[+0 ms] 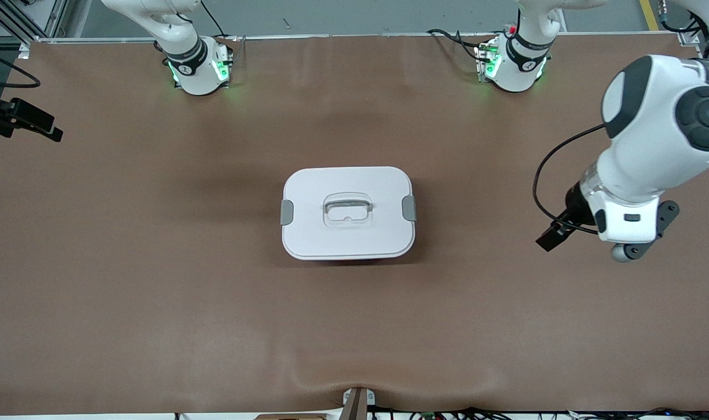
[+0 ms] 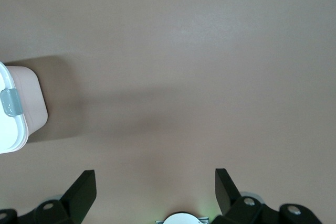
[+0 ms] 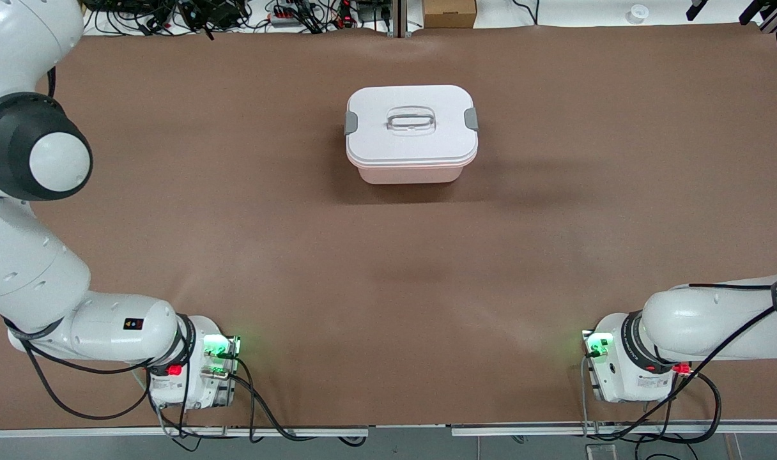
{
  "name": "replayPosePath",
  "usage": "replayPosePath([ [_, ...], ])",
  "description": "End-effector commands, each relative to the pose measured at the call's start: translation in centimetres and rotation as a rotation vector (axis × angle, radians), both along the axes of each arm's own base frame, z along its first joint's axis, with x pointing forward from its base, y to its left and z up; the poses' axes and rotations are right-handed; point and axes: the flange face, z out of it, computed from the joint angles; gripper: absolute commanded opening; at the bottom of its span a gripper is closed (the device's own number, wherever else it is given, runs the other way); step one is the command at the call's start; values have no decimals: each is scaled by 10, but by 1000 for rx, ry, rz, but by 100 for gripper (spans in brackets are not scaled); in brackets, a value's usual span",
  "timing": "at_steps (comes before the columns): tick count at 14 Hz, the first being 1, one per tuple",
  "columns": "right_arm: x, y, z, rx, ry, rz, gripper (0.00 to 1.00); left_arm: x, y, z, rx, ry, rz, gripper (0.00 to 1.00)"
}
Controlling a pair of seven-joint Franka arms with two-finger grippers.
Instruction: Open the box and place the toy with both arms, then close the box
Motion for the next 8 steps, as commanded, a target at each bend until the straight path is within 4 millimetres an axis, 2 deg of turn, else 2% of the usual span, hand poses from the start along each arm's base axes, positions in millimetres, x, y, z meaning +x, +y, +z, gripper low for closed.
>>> replayPosePath([
  [1, 1, 3, 5, 9, -1, -8, 100, -12, 14, 20, -23, 15, -39, 100],
  [6, 1, 1, 4, 9, 0, -13, 100, -50, 24, 73, 8, 45, -113, 100],
  [8, 1, 0, 4, 9, 2, -14, 100, -65, 39, 87, 22, 81, -158, 100],
])
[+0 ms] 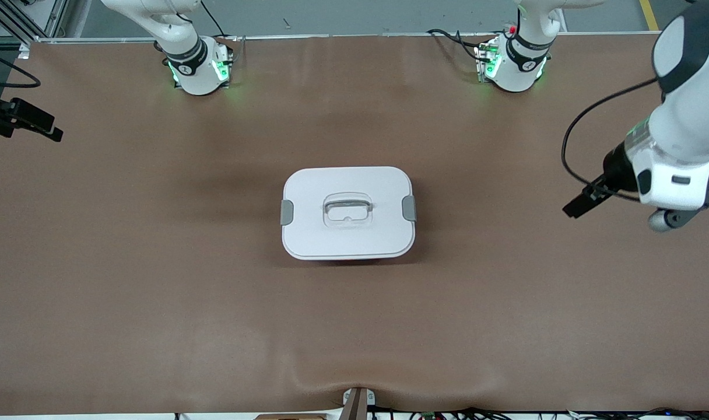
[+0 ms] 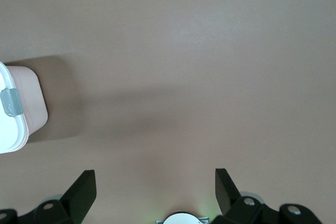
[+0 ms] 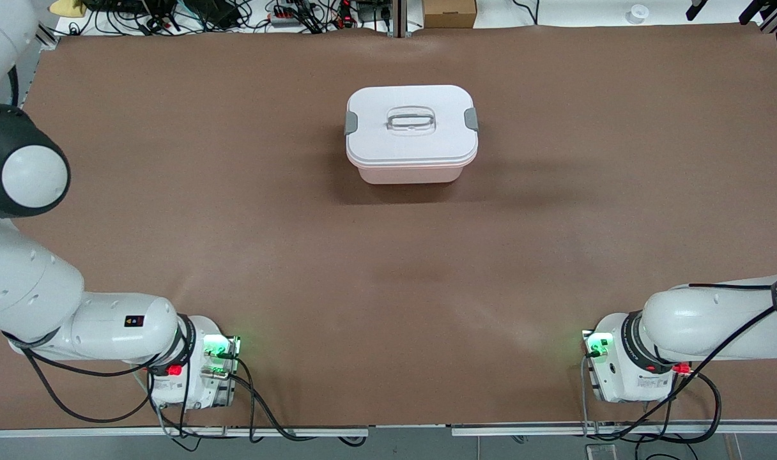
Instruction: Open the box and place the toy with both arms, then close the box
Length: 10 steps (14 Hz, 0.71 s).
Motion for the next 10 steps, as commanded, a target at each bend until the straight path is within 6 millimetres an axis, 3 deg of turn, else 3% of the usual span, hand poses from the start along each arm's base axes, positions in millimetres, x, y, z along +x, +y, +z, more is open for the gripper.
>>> replayPosePath([
  [1, 1, 1, 4, 9, 1, -14, 100, -25, 15, 25, -3, 33, -97, 100],
  [4, 1, 1, 3, 9, 2, -14, 100, -38, 39, 42, 3, 43, -189, 100],
  [10, 1, 2, 3, 9, 4, -11, 100, -71, 67, 81, -58, 35, -390, 100],
])
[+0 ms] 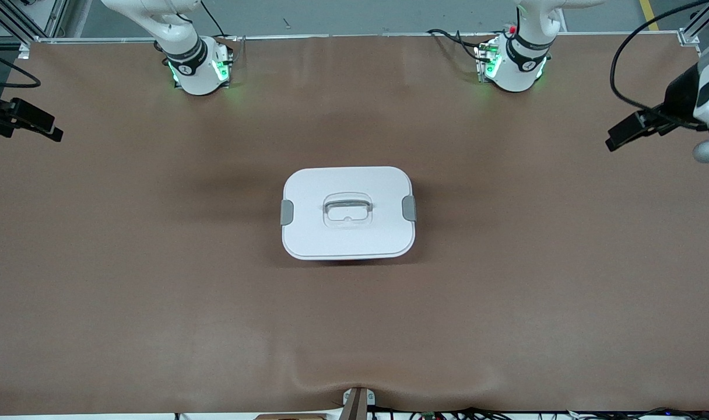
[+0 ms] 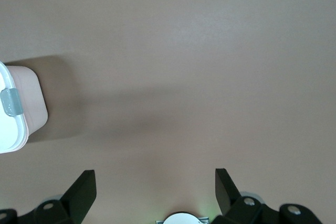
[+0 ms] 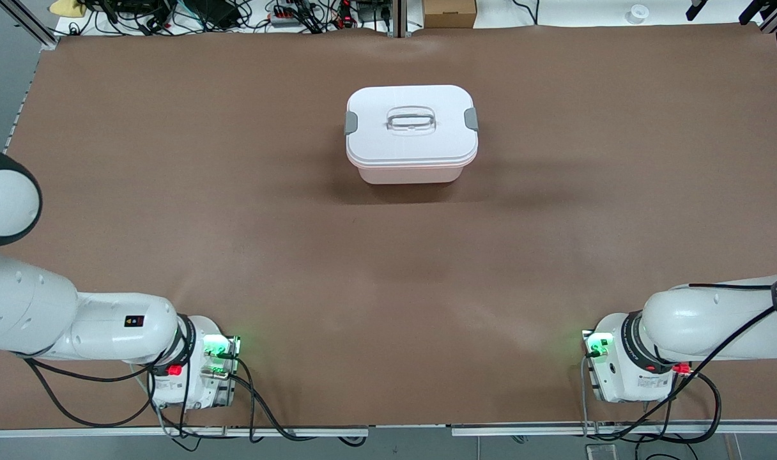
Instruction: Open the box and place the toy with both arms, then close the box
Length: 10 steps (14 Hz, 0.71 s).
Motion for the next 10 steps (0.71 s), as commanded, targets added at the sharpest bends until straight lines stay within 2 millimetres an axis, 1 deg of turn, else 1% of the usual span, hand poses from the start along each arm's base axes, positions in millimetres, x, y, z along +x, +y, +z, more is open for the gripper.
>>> replayPosePath([
  [1, 1, 0, 3, 9, 3, -15, 100, -19, 13, 15, -34, 5, -93, 100],
  [3, 1, -1, 5, 9, 0, -18, 100, -29, 13, 28, -40, -16, -216, 100],
  [4, 1, -1, 5, 9, 0, -19, 100, -31, 14, 30, -40, -22, -262, 100],
  [5, 1, 0, 5, 9, -1, -16, 100, -30, 17, 28, -42, -19, -297, 100],
  [6, 1, -1, 5, 8, -3, -18, 100, -29, 25, 26, -43, -14, -316, 100],
  [8, 0, -5, 5, 8, -3, -16, 100, -26, 31, 18, -43, 4, -314, 100],
  [10, 1, -1, 5, 8, -3, -18, 100, -23, 34, 7, -46, 27, -318, 100],
])
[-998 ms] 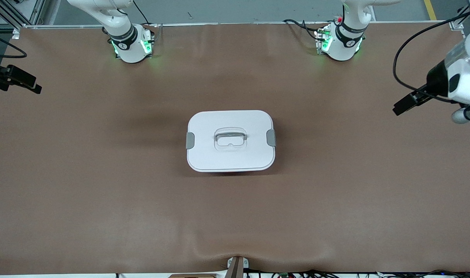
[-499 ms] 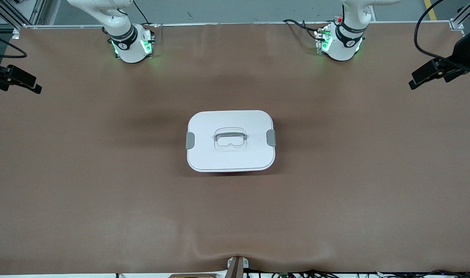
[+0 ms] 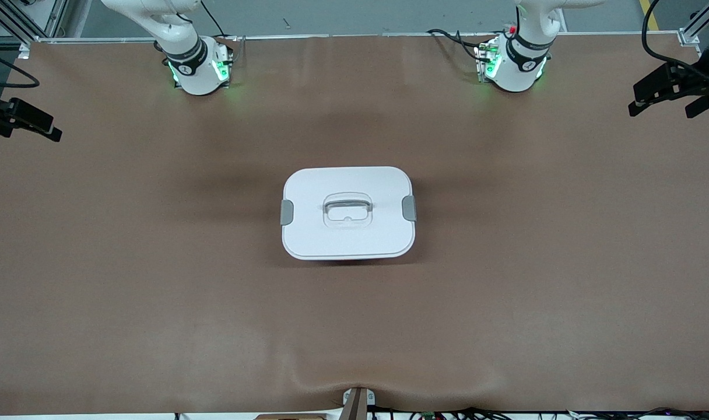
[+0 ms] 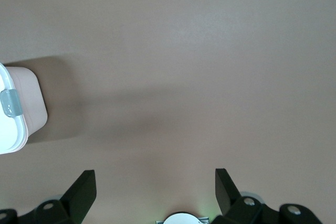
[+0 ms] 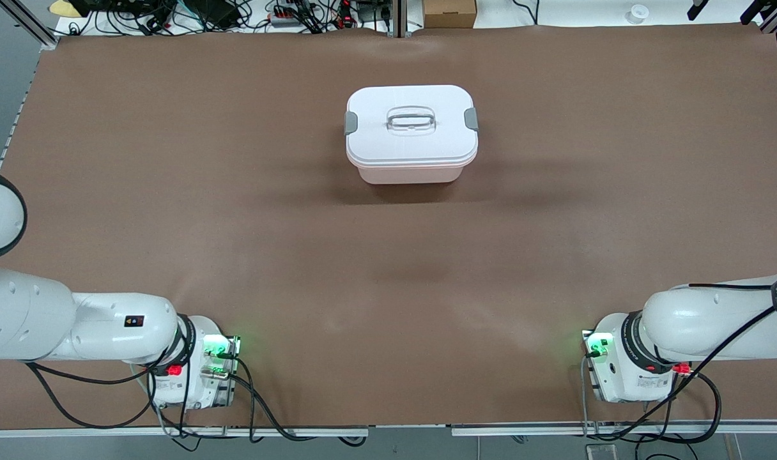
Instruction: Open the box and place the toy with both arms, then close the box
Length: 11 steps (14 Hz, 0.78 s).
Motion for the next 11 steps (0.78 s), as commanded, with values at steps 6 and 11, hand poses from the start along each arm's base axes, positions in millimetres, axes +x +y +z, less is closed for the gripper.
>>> replayPosePath([
  [6, 0, -3, 6, 8, -4, -16, 100, 6, 3, -19, 11, 17, -23, 100],
  [11, 0, -2, 6, 6, -5, -20, 100, 6, 3, -20, 13, 11, 2, 100],
])
